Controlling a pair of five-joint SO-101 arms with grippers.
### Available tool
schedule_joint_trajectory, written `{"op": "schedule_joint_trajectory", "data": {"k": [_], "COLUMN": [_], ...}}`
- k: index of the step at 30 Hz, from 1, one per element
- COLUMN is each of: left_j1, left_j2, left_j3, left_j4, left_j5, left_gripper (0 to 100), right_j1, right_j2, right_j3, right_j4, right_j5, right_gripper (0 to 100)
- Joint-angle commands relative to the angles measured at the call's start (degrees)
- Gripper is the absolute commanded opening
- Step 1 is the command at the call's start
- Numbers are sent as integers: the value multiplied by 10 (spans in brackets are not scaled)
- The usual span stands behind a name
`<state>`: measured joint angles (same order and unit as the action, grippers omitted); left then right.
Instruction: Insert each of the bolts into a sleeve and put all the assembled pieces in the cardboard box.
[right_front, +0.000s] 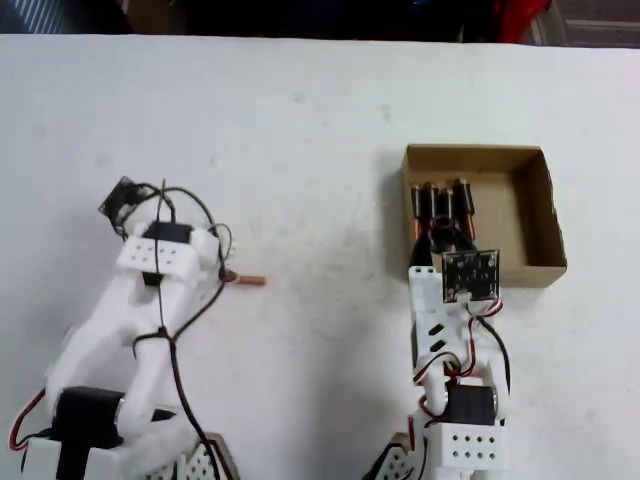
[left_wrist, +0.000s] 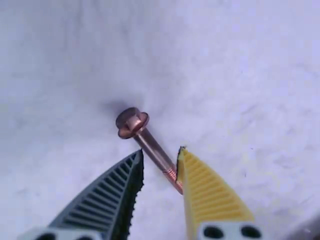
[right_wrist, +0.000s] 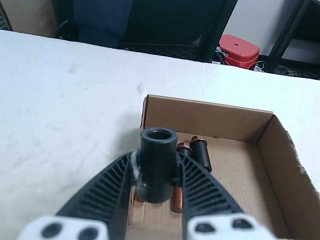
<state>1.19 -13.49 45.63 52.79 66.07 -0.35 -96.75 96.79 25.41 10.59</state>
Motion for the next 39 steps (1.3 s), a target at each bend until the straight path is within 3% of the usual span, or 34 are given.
{"op": "schedule_joint_trajectory", "data": {"k": [1, 24, 28, 39], "left_j1": [-2, -2, -6, -6], "left_j2": [-25, -24, -24, -23], "left_j3": [-2, -3, 8, 65], "left_j4": [-12, 7, 10, -84], "left_j5": [0, 0, 43, 72], "left_gripper": [142, 142, 142, 142], "right_j1": [6, 6, 6, 6], "right_j2": [-7, -7, -7, -7], "right_j3": [4, 4, 4, 4], "right_j4": [-10, -10, -10, -10], "right_j5": [0, 0, 0, 0], "right_gripper": [23, 23, 23, 23]}}
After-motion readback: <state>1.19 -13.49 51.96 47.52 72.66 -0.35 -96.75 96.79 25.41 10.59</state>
